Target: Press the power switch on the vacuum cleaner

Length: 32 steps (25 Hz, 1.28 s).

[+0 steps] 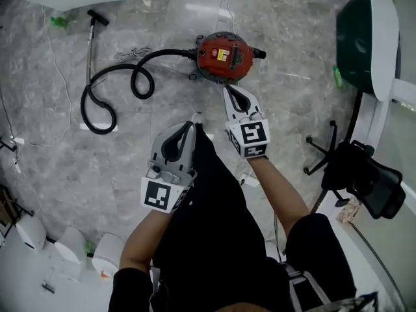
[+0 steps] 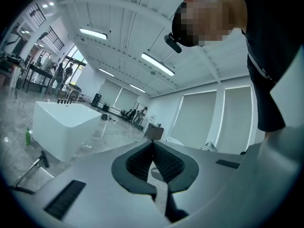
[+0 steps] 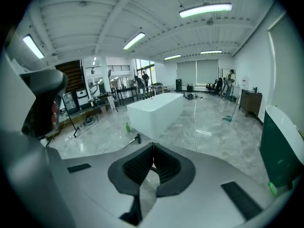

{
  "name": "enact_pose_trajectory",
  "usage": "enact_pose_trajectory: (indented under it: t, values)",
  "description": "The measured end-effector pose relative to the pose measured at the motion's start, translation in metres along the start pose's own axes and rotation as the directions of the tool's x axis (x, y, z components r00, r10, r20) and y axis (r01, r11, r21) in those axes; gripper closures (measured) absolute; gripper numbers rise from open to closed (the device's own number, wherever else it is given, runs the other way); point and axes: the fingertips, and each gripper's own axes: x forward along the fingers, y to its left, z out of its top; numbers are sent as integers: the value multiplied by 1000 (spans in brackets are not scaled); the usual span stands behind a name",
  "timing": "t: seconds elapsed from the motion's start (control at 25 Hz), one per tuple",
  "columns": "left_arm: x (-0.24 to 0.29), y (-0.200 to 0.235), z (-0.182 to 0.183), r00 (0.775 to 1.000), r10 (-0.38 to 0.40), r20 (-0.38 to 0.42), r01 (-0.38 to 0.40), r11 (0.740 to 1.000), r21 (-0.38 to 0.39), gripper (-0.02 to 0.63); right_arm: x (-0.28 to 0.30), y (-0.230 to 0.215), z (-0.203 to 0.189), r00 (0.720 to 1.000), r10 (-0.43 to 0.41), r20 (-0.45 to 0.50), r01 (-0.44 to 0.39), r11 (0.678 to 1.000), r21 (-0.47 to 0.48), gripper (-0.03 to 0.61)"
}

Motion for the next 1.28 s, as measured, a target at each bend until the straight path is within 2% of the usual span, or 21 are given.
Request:
enact_pose_trajectory:
  t: [0.12,0.24,0.36,0.52,0.72,0.88,1.0,1.08,1.28]
  values:
    - [-7,-14,16,1000,-6,17,6,1000,-2,599,-52,29,37,993,8,117,-13,999,42,560]
    - [-25,-25,29,1000,-12,4,12,1000,-28,598,-109,64,69,971,6,238,-26,996,80,560]
    - [-43,-35,43,998,-58,-1,58,998,-33,598,-157,91,94,943,-37,330,8,996,88,560]
    - [-68,-53,56,992,-127,-7,126,992,-18,598,-207,113,105,909,-109,402,75,992,100,560]
    - [-81,-81,81,973,-226,39,225,974,32,599,-261,120,121,828,-234,509,185,972,145,560]
    - [-81,-111,92,963,-265,38,264,964,40,598,-297,121,128,756,-310,576,252,951,181,560]
    - [-84,-129,102,941,-335,40,329,938,114,600,-307,127,135,717,-345,606,276,939,207,560]
    - [-88,-134,105,929,-369,32,360,921,148,600,-309,132,139,705,-360,610,288,933,218,560]
    - [-88,-141,113,918,-395,35,385,909,160,599,-314,141,147,695,-368,617,303,929,214,561]
